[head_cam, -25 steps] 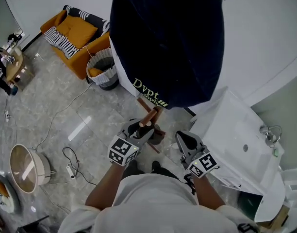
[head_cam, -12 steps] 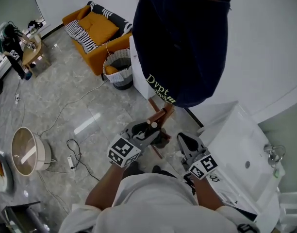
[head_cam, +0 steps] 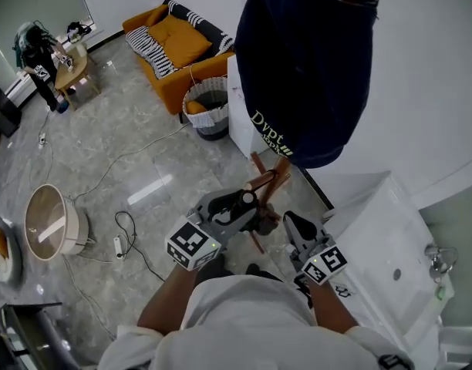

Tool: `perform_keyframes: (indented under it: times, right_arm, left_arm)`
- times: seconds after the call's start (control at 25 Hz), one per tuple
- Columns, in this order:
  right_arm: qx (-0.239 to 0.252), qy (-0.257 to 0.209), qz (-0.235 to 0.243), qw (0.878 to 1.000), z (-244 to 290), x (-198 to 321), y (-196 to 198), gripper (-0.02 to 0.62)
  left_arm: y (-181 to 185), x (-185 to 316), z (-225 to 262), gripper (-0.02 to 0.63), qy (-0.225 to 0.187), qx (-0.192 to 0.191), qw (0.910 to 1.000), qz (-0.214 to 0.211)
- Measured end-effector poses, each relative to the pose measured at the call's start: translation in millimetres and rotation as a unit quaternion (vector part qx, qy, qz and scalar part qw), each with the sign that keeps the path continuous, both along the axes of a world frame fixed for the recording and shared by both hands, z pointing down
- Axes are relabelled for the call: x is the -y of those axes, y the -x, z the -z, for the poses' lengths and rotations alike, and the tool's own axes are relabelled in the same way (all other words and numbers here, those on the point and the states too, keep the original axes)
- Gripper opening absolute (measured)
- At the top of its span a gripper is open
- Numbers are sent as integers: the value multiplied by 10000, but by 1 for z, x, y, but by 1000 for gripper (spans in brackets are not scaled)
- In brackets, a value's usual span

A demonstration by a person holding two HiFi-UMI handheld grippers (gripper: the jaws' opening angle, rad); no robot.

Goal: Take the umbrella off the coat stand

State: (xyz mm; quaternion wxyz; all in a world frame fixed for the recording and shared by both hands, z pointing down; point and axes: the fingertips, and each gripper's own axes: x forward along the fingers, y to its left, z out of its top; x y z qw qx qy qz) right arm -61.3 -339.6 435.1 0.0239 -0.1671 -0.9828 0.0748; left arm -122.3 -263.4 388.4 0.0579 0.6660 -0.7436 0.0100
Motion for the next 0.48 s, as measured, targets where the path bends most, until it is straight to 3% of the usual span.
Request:
perform_keyframes:
  times: [0.48]
  right_arm:
    - [60, 59, 618, 9981, 8, -22, 17, 17]
  left_arm:
    - [-6, -40, 38, 187, -289, 199, 9982, 489]
